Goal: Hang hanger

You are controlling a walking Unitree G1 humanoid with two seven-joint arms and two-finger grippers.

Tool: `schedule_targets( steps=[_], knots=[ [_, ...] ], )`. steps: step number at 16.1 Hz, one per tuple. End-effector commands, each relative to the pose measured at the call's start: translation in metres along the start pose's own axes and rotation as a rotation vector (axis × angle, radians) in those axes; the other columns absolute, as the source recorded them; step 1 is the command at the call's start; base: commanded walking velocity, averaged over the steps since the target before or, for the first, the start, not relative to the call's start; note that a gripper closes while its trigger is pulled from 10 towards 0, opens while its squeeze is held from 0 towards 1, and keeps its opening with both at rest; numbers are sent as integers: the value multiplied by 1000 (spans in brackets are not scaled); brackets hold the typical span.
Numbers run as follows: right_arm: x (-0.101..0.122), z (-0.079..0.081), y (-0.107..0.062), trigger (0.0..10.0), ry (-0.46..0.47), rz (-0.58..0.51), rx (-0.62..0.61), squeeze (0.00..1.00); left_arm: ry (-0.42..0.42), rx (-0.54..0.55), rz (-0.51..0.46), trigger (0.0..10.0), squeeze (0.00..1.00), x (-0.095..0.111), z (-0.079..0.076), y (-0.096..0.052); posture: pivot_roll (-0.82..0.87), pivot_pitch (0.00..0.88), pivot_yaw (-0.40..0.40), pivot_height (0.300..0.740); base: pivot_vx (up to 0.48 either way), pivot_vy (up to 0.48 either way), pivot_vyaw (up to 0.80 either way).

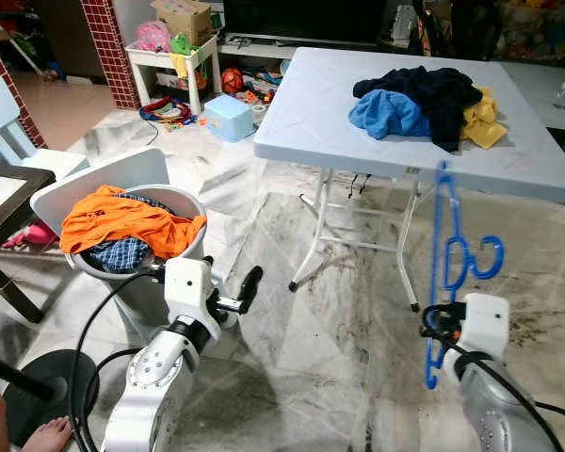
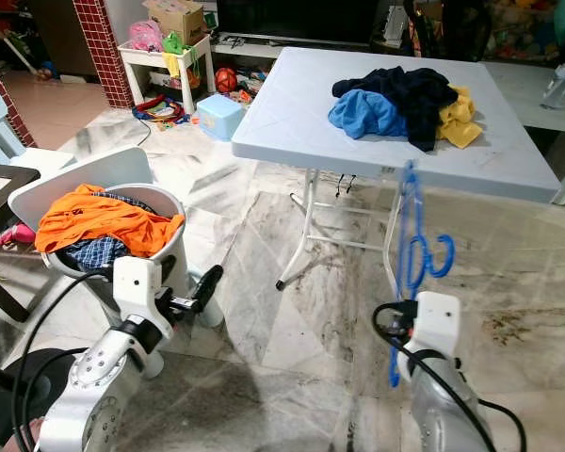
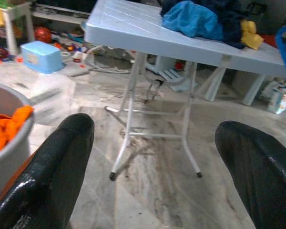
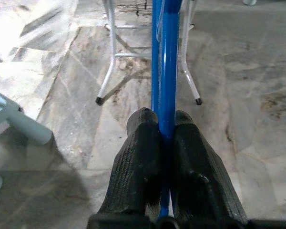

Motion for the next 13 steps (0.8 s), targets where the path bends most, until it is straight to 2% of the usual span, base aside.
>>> schedule_targets(
  steps=[1,11,13],
  knots=[
    [9,1,-4,10000,0,-33,-5,0,-2,-36,-19,10000,0,8,-7,1,-60,24,-11,740,255,0,-631],
    [12,10,3,10000,-16,-25,33,0,-8,-56,-3,10000,0,7,-9,3,-51,15,-23,740,270,0,-800],
    [11,9,3,10000,-22,-23,26,0,-11,-53,1,10000,0,7,-9,4,-50,15,-22,740,0,0,-800]
  ],
)
Point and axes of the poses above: a point about 5 cm out from each wrist's last joint towards the gripper, its own y axis pointing out of the wrist towards the gripper, its own x axis along the axis of the wrist's last joint, z = x × y, the point moved 2 cm from there along y, pointing out of the wrist towards the gripper, and after that the axes turned 8 degrees about -y, right-handed, at the moved point
